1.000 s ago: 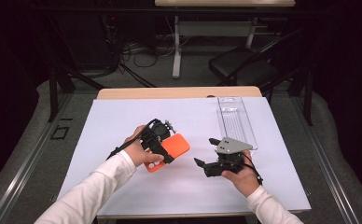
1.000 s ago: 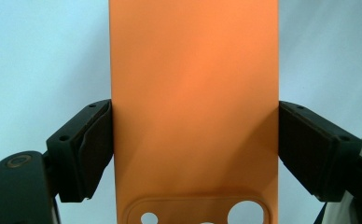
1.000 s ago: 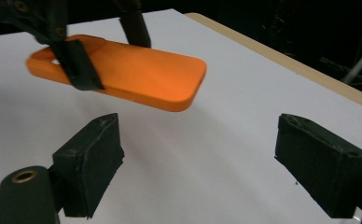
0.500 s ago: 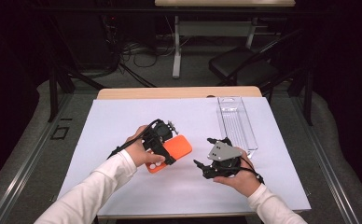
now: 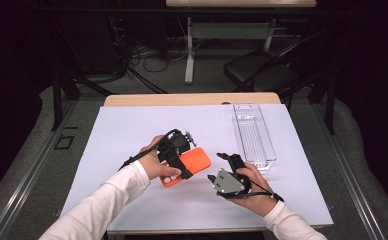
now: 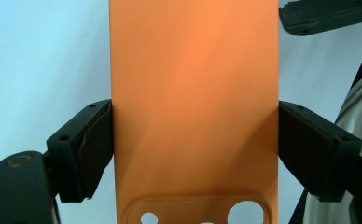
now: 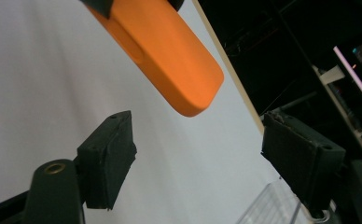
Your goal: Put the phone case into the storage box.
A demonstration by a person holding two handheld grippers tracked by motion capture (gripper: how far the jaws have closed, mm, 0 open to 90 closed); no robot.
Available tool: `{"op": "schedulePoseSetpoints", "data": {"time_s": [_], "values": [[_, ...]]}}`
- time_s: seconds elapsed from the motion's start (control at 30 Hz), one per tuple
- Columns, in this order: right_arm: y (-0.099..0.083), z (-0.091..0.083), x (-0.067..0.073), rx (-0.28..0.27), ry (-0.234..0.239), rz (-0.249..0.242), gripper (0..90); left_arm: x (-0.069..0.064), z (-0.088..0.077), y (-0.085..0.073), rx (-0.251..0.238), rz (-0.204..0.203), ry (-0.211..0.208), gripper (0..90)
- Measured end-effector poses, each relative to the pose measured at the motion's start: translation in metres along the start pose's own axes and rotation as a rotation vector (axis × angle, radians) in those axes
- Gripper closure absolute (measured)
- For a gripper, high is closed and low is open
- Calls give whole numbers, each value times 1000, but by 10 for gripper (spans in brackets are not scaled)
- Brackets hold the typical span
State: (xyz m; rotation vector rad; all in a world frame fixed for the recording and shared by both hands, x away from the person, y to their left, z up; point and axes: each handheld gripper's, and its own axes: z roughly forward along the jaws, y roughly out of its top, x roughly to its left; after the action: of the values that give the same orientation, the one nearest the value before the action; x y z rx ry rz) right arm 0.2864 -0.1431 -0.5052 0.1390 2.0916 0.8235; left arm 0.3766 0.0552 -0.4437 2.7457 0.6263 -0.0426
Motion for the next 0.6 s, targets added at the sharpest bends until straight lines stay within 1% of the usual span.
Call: {"op": "schedulePoseSetpoints", "data": {"time_s": [0.07, 0.1, 0.13, 0.23, 0.27, 0.3, 0.37, 0.43, 0.47, 0.53, 0.6], "values": [[-1, 1, 3, -2, -12, -49, 266, -1, 0, 1, 5, 2, -4, 158], [-1, 2, 5, -2, -30, -112, 268, -1, 1, 1, 6, 2, -4, 158], [-1, 2, 5, -2, -30, -112, 270, -1, 1, 2, 10, 4, -4, 158], [-2, 3, 8, 0, -52, -183, 285, -2, 1, 3, 7, 4, -5, 158], [-2, 3, 9, 0, -67, -228, 289, -2, 1, 3, 6, 3, -6, 158], [-2, 3, 9, 0, -67, -228, 289, -2, 1, 4, 9, 5, -6, 158], [-1, 4, 9, 8, -69, -270, 293, -2, 2, 4, 11, 6, -9, 158], [-1, 4, 9, 4, -86, -300, 295, -3, 3, 5, 11, 7, -11, 158], [-1, 5, 9, -5, -85, -329, 299, -3, 3, 6, 13, 8, -13, 158], [0, 4, 9, 5, -85, -338, 310, -2, 3, 6, 13, 10, -14, 158], [0, 4, 10, 5, -73, -369, 317, -2, 3, 7, 10, 9, -15, 158]]}}
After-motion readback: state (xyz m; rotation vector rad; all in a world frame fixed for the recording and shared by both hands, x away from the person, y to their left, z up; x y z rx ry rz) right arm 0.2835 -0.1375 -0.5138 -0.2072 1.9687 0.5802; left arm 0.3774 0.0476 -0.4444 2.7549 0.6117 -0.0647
